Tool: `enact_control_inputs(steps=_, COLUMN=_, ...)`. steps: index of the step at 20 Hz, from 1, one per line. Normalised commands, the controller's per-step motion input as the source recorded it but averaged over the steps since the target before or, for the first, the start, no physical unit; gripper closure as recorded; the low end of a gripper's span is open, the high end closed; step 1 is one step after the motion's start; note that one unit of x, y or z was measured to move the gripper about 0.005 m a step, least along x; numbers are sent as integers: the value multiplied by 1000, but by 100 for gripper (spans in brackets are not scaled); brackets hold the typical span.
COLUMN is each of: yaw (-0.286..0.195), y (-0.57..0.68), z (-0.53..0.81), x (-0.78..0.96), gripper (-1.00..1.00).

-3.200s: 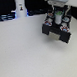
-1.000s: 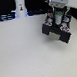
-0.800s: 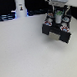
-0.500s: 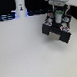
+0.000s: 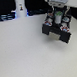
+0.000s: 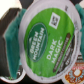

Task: Open the kcup holder, insert the kcup into the holder, and close the kcup holder

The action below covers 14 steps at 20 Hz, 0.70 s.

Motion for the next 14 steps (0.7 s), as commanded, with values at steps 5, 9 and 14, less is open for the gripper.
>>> enact_control_inputs(steps=5, yaw=-13, y=-102, z=7, x=25, gripper=100)
enact_control_inputs(steps=9, yaw=-19, y=-174, z=120, x=17, gripper=100)
enact_control_inputs(steps=14, yaw=-13, y=-117, z=-2, x=8, gripper=100)
